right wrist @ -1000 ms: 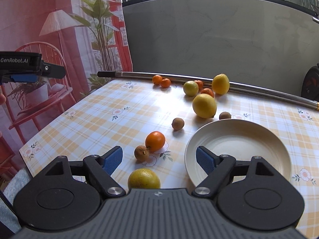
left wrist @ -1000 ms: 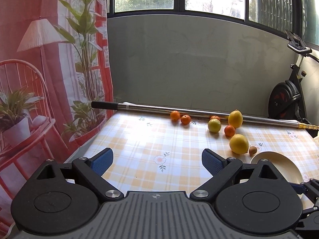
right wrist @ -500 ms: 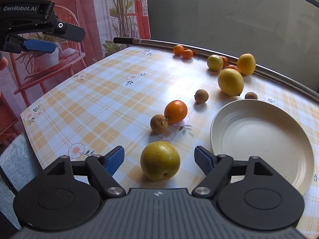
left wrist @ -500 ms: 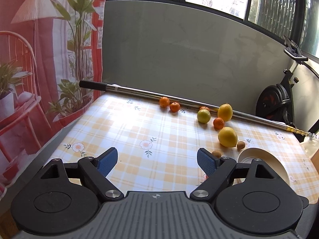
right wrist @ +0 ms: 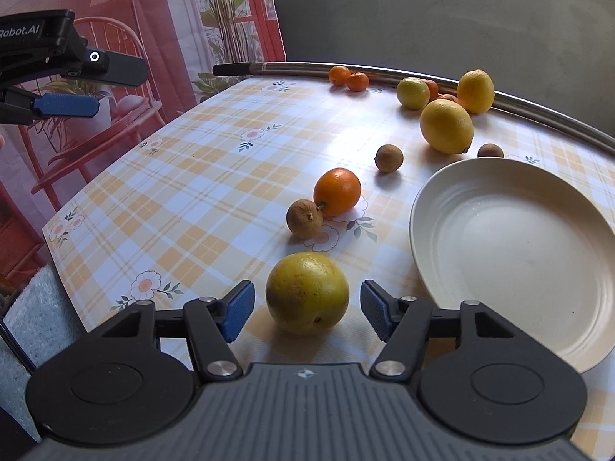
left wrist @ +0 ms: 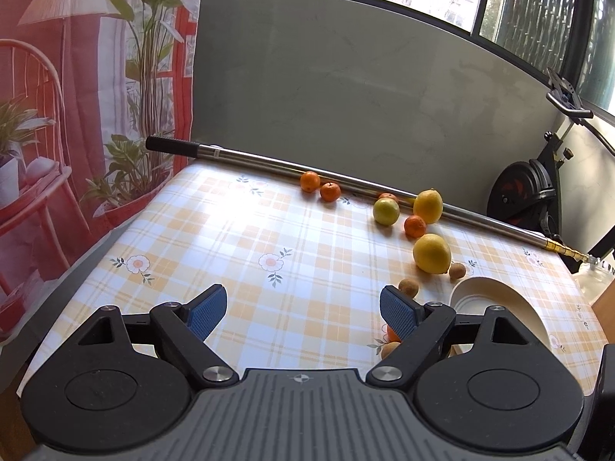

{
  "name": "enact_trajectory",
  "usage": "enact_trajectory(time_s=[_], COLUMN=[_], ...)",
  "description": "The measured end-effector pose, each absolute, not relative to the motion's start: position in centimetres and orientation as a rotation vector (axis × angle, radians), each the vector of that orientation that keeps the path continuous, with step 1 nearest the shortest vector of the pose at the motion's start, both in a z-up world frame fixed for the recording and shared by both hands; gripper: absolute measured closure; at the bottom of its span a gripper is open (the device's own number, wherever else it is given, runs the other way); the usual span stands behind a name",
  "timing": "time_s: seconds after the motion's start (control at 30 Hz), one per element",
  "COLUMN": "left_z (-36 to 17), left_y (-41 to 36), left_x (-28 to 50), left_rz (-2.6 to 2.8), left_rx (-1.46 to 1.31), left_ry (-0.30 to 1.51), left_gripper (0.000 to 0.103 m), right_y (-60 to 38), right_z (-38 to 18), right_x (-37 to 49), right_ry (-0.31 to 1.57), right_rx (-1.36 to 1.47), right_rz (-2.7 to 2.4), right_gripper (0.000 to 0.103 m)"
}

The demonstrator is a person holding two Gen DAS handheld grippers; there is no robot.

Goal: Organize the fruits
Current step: 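Move the right tool to the yellow-green grapefruit and close on it, then lift the grapefruit with the right tool while the left tool grasps a brown kiwi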

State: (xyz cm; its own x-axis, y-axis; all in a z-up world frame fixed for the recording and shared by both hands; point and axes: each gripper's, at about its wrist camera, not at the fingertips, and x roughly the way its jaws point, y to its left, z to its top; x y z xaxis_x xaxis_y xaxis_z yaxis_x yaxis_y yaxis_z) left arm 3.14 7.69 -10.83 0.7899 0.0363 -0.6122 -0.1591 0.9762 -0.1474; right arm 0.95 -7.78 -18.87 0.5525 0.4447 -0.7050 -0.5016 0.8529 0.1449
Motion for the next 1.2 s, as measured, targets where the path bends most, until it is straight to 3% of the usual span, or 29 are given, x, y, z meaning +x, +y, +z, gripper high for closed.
enact_trajectory(time_s=[0.4, 0.5, 1.2], left_z=[-11.1, -11.1, -11.6], left_y=[6.3, 6.3, 3.8], left_x=[3.4, 3.3, 4.4], left_rz=[0.109, 0.136, 0.187], left_rx=[-0.130, -0.122, -0.022], left_ry=[0.699, 0.698, 0.709], left_gripper=[0.014, 0.014, 0.008], right_y=[-7.9, -8.1, -14.7], right_z=[-19.2, -19.1, -14.5], right_x=[0.8, 0.9, 0.8], right_ry=[0.812, 0.812, 0.619], right_rx=[-0.054, -0.045, 0.069], right_rz=[0.551, 0.555, 0.427], right_gripper=[0.048, 0.054, 0.054])
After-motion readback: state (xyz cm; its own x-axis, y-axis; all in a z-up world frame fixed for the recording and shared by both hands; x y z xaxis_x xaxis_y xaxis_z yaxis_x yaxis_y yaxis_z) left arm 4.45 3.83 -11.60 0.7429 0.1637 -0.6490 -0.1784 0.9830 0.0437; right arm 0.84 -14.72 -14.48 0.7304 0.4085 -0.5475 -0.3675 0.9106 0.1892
